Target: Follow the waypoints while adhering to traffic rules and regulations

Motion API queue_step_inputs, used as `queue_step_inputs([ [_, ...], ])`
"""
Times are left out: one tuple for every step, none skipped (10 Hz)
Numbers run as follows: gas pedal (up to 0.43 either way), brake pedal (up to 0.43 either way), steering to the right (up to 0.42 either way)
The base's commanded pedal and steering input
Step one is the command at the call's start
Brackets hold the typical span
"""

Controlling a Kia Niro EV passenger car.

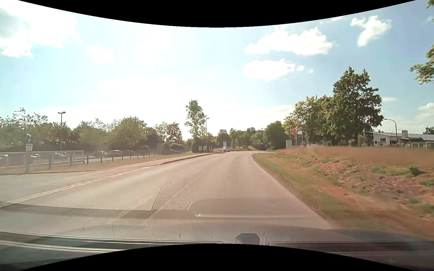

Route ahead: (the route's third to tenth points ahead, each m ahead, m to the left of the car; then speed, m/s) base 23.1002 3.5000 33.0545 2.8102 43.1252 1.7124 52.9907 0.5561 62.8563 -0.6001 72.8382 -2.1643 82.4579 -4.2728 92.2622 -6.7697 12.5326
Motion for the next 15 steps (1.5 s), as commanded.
queue_step_inputs([
  [0.189,0.006,0.011],
  [0.177,0.006,0.011],
  [0.169,0.006,0.011],
  [0.169,0.006,0.011],
  [0.157,0.006,0.011],
  [0.157,0.006,0.011],
  [0.157,0.006,0.010],
  [0.157,0.006,0.010],
  [0.157,0.006,0.011],
  [0.157,0.006,0.011],
  [0.157,0.006,0.010],
  [0.157,0.006,0.011],
  [0.157,0.006,0.010],
  [0.157,0.006,0.010],
  [0.157,0.006,0.011],
])
